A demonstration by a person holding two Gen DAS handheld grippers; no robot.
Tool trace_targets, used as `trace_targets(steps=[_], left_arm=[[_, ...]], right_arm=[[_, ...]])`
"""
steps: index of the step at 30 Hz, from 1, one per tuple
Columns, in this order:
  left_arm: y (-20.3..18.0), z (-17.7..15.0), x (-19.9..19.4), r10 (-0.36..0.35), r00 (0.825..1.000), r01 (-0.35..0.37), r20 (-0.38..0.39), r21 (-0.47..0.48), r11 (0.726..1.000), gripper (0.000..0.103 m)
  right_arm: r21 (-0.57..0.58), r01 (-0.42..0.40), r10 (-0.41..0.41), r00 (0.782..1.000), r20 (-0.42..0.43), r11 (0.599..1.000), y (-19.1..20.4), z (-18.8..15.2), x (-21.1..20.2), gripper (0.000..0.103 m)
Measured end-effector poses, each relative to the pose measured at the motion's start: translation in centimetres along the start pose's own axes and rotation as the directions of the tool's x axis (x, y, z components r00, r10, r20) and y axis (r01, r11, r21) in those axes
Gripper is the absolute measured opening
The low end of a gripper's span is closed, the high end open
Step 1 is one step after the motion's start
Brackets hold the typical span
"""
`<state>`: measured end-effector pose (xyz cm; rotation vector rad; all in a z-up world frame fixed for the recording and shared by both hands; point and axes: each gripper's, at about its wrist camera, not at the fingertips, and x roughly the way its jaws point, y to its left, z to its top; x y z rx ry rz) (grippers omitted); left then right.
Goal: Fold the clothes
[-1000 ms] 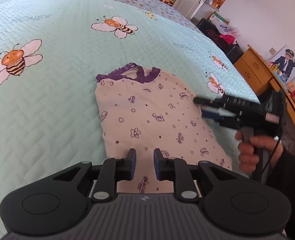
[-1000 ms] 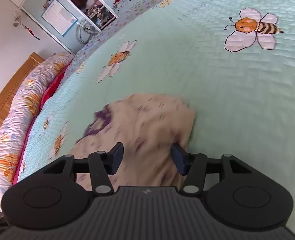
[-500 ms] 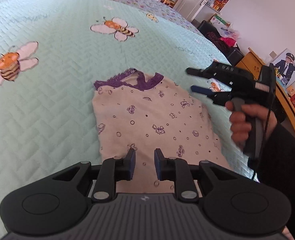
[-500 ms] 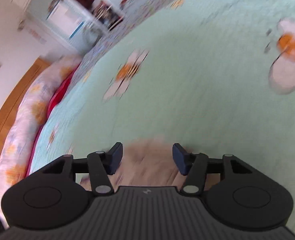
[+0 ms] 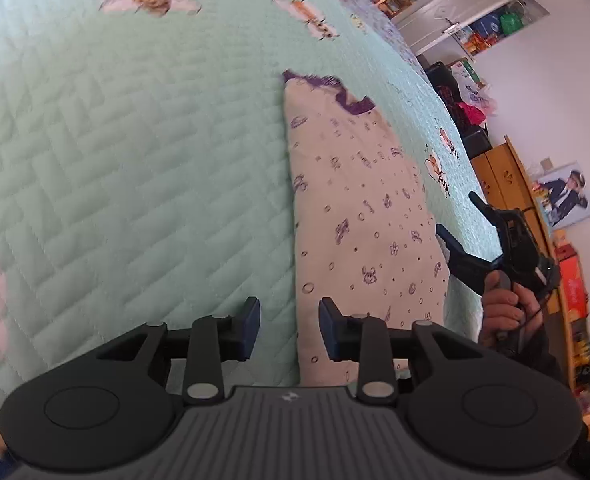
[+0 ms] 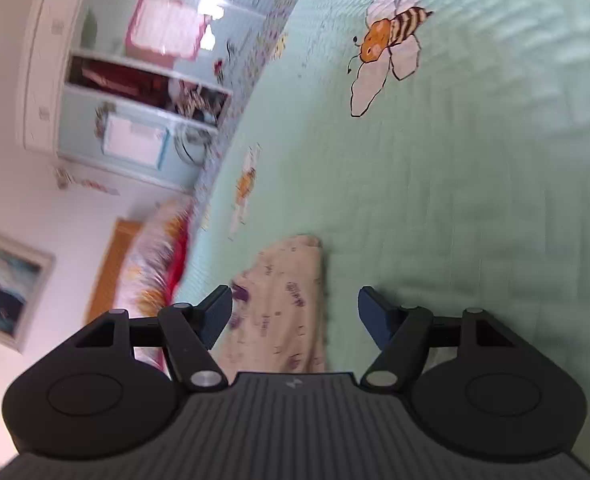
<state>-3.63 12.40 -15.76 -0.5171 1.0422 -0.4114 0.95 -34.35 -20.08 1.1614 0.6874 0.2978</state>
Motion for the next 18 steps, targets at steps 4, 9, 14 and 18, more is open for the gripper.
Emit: trace_targets(steps=[4, 9, 14, 18], left_arm=[[-2.7, 0.4, -0.2, 0.093, 0.995, -0.096, 0.027, 0.113, 0.989, 0.051], [-3.4, -0.4, -0.1, 0.131, 0.991, -0.13, 0.006, 0.139, 0.982, 0.055], [-4.0, -0.8, 0.0, 0.209, 0.978, -0.206, -0.005, 0.143, 0.968, 0.057], [-5.3, -0.8, 0.0, 0.253, 0.967, -0.251, 0.01, 0.175, 0.952, 0.062]], right_arm=[[-0.125, 0.088, -0.085, 0.996, 0.029, 0.988, 3.7, -4.1, -1.1, 0.072], [-0.249, 0.171, -0.172, 0.985, 0.017, 0.953, 7.3, -8.8, -2.5, 0.072], [-0.345, 0.215, -0.23, 0.973, -0.003, 0.914, 9.1, -13.1, -4.0, 0.072], [-0.458, 0.313, -0.323, 0.945, 0.058, 0.832, 11.6, -15.5, -3.7, 0.072]])
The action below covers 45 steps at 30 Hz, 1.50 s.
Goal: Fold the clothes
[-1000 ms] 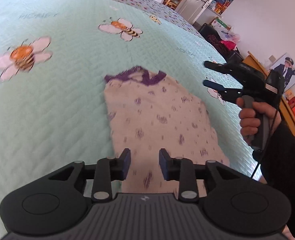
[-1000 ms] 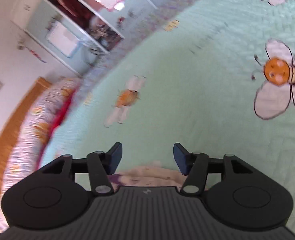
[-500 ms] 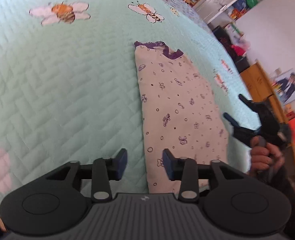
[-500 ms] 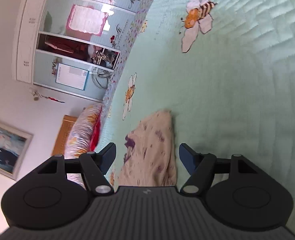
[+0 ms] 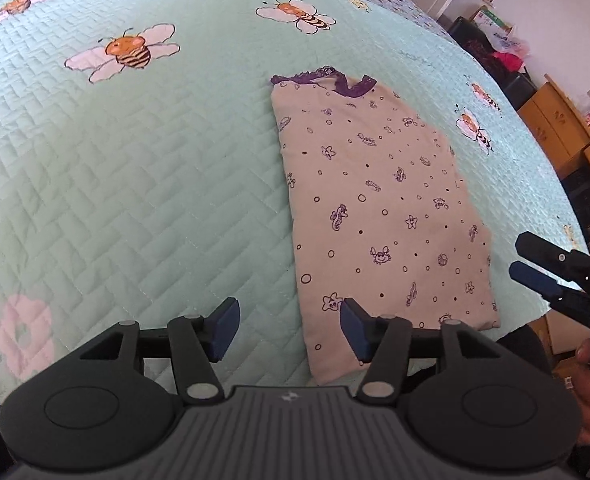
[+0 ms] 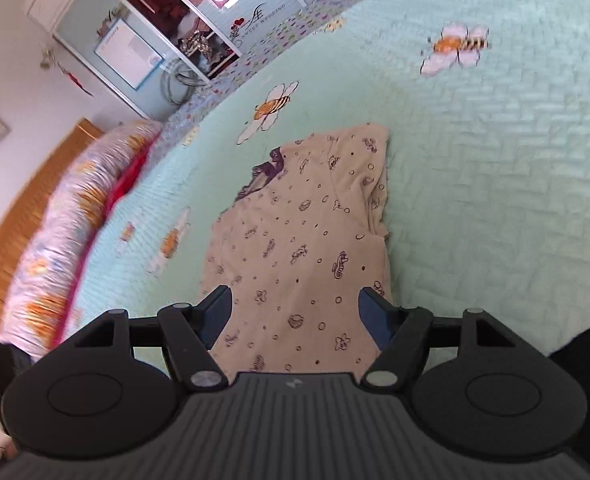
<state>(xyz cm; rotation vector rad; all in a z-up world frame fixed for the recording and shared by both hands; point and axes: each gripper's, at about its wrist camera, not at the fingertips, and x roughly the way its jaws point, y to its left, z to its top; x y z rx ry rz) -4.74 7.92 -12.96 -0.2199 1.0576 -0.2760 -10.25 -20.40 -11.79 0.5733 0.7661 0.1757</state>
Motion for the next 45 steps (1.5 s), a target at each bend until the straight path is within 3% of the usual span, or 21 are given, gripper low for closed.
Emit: trace_targets(steps=[1, 7, 19, 25, 28, 34, 39, 41, 45], left_arm=[[-0.4, 0.1, -0.1, 0.01, 1.0, -0.01, 0.004, 0.011, 1.0, 0.063], [-2.0, 0.2, -0.3, 0.066, 0.998, -0.067, 0.015, 0.07, 0.995, 0.066], [-1.9, 0.2, -0.3, 0.056, 0.998, -0.056, 0.004, 0.085, 0.995, 0.067], [-1.4, 0.5, 0.8, 0.038, 0.999, -0.037, -0.015, 0.059, 0.998, 0.067], [-0.9, 0.3, 1.1, 0.018, 0.999, -0.017, -0.027, 0.063, 0.998, 0.067], [2.2, 0.4, 1.8, -0.095, 0.993, 0.095, -0.073, -0.002, 0.995, 0.067], [2.8, 1.4, 0.8, -0.121, 0.983, 0.115, -0.137, -0.051, 0.992, 0.067], [2.5, 1.4, 0.8, -0.161, 0.975, 0.153, -0.152, -0.065, 0.986, 0.067], [1.3, -0.1, 1.3, -0.27, 0.958, 0.264, -0.094, -0.074, 0.962, 0.067]], right_arm=[[-0.032, 0.031, -0.031, 0.999, 0.009, 0.999, 0.9, -0.2, -0.1, 0.072], [-0.074, 0.031, -0.035, 0.998, -0.048, 0.997, 3.0, -0.5, 1.5, 0.073], [-0.012, 0.076, -0.077, 0.995, -0.057, 0.997, 2.6, -1.8, 1.0, 0.073], [-0.011, 0.052, -0.053, 0.998, -0.036, 0.999, 2.6, -1.5, 1.3, 0.073], [0.011, 0.011, -0.011, 1.0, -0.005, 1.0, 2.4, -0.9, 1.1, 0.073], [0.073, -0.09, 0.088, 0.995, 0.042, 0.993, 0.2, 0.1, 2.3, 0.073], [0.136, -0.114, 0.121, 0.992, -0.041, 0.984, -0.6, 2.2, 4.4, 0.073], [0.128, -0.108, 0.117, 0.991, -0.068, 0.986, -0.2, 3.2, 4.5, 0.073], [0.105, -0.097, 0.104, 0.992, -0.071, 0.99, -0.7, 4.1, 4.1, 0.073]])
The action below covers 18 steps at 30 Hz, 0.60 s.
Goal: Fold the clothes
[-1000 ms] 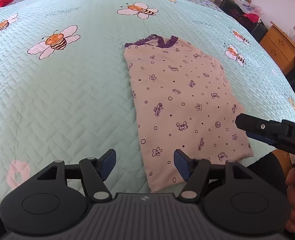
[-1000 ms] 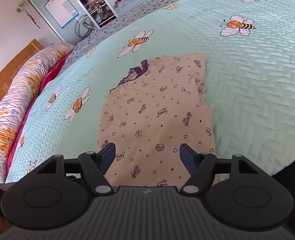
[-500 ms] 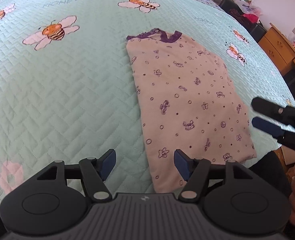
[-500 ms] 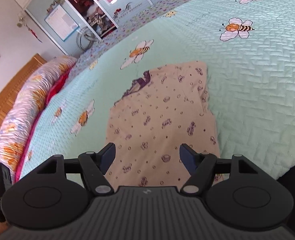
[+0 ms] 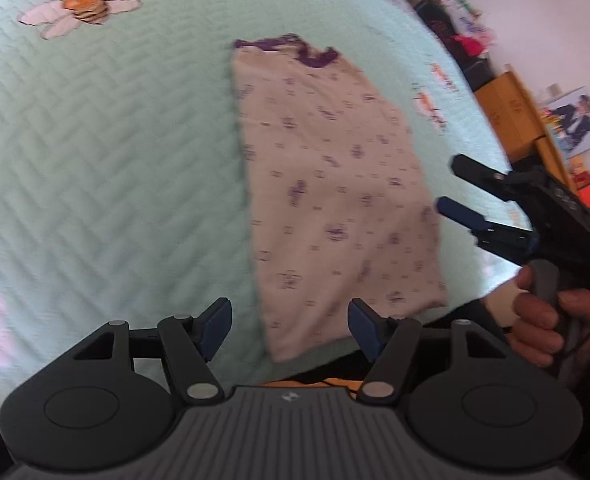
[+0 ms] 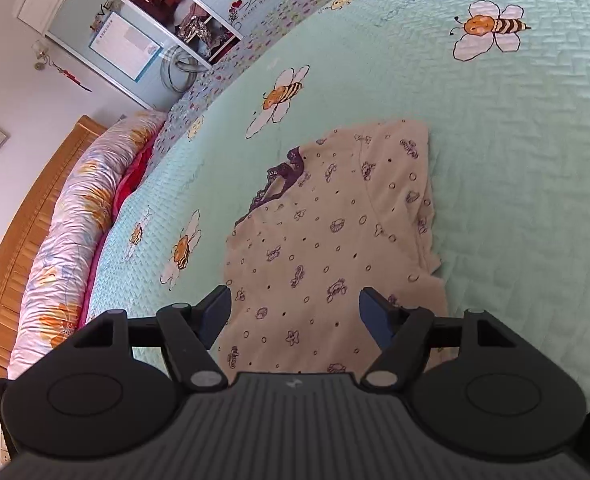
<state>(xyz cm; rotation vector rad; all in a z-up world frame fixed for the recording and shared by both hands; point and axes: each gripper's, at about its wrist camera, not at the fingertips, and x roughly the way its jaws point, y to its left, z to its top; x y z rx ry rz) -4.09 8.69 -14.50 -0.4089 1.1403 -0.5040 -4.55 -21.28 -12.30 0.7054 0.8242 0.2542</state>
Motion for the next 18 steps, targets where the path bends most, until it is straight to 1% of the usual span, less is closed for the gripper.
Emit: trace_targets(steps=[2, 4, 7, 8, 11, 13, 16, 18], left_arm=[[-0.1, -1.2, 0.6, -0.001, 0.999, 0.001, 0.048, -0.014, 1.0, 0.067], [0.2, -2.3, 1.1, -0.008, 0.996, 0.014, 0.086, -0.062, 0.998, 0.067], [0.5, -3.5, 1.1, -0.053, 0.993, 0.068, 0.109, -0.138, 0.988, 0.067], [0.6, -3.8, 1.1, -0.066, 0.992, 0.082, 0.112, -0.147, 0.986, 0.067], [1.1, -4.1, 1.3, -0.053, 0.992, 0.073, 0.118, -0.165, 0.984, 0.067], [1.5, -4.0, 1.4, -0.064, 0.989, 0.088, 0.13, -0.187, 0.978, 0.067], [1.9, -3.8, 1.6, -0.071, 0.987, 0.1, 0.141, -0.207, 0.973, 0.067], [1.8, -3.7, 1.7, -0.079, 0.986, 0.107, 0.145, -0.204, 0.973, 0.067]], right_arm=[[-0.029, -0.013, 0.013, 1.0, 0.025, 0.999, -0.5, -0.5, -0.8, 0.073], [-0.053, -0.03, 0.033, 0.998, 0.056, 0.998, -0.9, -1.4, -1.9, 0.073], [-0.016, 0.005, -0.005, 0.998, 0.061, 1.0, -0.8, -3.0, -4.4, 0.073], [-0.012, 0.01, -0.009, 0.998, 0.069, 1.0, -0.8, -3.2, -5.0, 0.073], [-0.006, 0.022, -0.021, 0.995, 0.095, 1.0, -0.8, -3.8, -7.0, 0.074], [-0.001, 0.03, -0.029, 0.993, 0.113, 1.0, -0.9, -4.2, -8.3, 0.075], [0.096, 0.009, -0.019, 0.995, 0.101, 0.995, -3.2, -4.4, -8.8, 0.075], [0.18, 0.002, -0.018, 0.996, 0.086, 0.984, -5.4, -4.6, -8.5, 0.075]])
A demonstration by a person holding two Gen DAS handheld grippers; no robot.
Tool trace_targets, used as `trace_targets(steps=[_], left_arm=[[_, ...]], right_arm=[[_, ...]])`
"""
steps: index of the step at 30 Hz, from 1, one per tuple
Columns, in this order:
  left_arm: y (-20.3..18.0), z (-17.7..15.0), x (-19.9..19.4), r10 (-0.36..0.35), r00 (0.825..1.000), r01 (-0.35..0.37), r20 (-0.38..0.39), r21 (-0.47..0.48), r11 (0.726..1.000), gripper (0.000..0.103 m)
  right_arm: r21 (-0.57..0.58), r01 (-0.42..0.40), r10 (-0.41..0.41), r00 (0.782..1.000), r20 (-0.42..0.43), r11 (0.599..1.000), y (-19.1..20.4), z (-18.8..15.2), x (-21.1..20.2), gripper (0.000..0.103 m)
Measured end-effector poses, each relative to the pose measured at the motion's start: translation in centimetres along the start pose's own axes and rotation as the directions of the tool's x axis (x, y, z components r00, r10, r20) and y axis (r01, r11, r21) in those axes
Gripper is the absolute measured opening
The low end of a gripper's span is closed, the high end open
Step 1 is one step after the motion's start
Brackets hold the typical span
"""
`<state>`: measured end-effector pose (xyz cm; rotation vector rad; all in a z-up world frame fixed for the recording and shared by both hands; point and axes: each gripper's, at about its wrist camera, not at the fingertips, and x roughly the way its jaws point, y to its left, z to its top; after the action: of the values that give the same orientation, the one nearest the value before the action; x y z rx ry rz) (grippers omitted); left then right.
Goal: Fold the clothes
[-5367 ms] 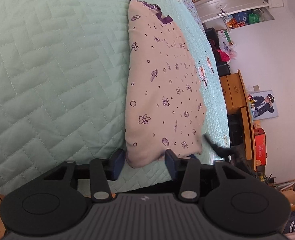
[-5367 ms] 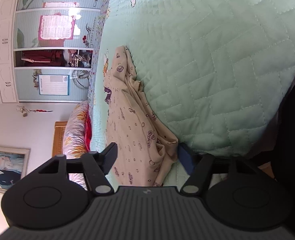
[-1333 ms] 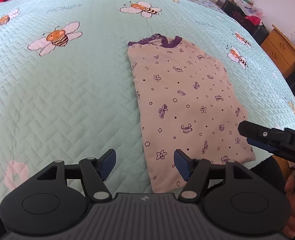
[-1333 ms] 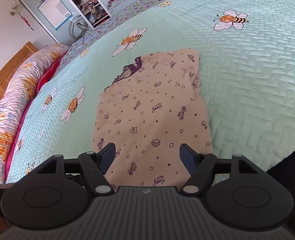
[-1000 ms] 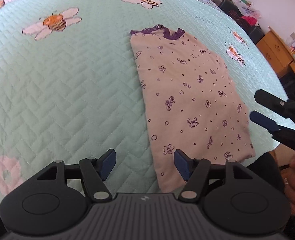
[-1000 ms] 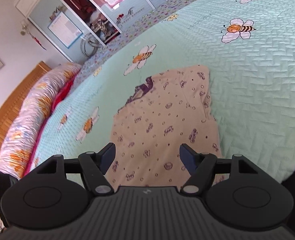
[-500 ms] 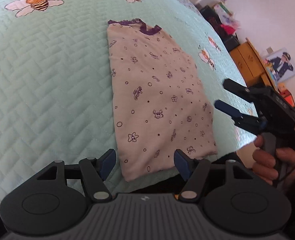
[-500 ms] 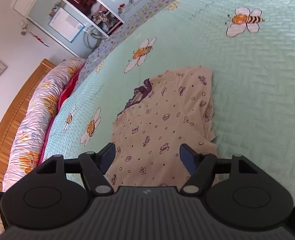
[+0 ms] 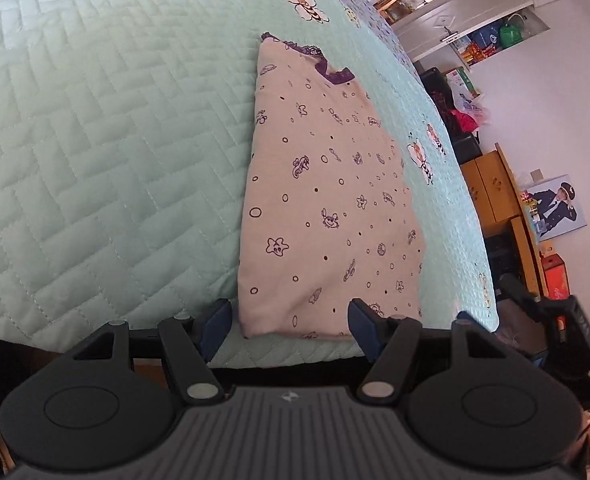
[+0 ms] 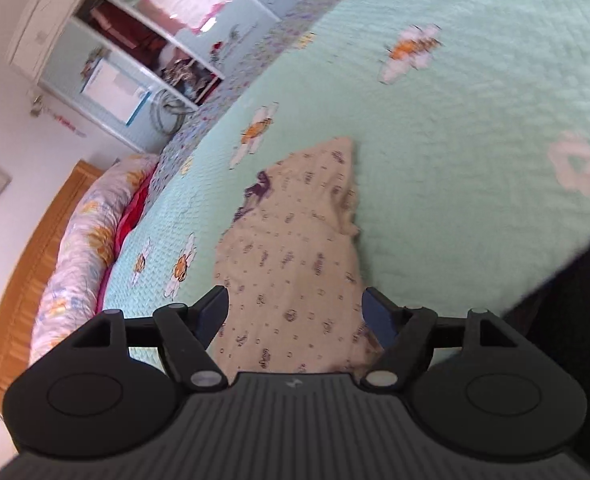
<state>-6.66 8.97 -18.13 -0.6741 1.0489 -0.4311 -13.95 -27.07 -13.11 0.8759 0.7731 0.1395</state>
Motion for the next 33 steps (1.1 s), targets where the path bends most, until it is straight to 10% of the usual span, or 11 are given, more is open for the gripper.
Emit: trace_targets(steps=[18, 21, 23, 27, 33], left_arm=[[0.8, 0.3, 0.5, -0.036, 0.999, 0.036, 0.005, -0.081, 0.996, 0.066], [1.0, 0.4, 0.8, -0.029, 1.0, 0.028, -0.002, -0.094, 0.995, 0.045], [1.0, 0.4, 1.0, -0.019, 1.0, 0.018, -0.015, -0.102, 0.995, 0.013], [1.0, 0.2, 1.0, -0.013, 1.0, 0.011, -0.018, -0.101, 0.995, 0.013], [1.9, 0.2, 0.9, -0.018, 1.0, 0.015, -0.023, -0.149, 0.989, 0.024]], right_arm=[[0.406, -0.096, 0.176, 0.97, -0.166, 0.909, -7.1, -2.9, 6.6, 0.081], [0.429, -0.108, 0.191, 0.969, -0.156, 0.897, -6.9, -2.9, 6.7, 0.088], [0.405, -0.114, 0.193, 0.968, -0.161, 0.907, -6.3, -2.8, 6.8, 0.088], [0.364, -0.183, 0.263, 0.948, -0.182, 0.913, -4.8, -3.1, 7.1, 0.063], [0.372, -0.15, 0.235, 0.952, -0.195, 0.916, -5.1, -2.7, 8.3, 0.063]])
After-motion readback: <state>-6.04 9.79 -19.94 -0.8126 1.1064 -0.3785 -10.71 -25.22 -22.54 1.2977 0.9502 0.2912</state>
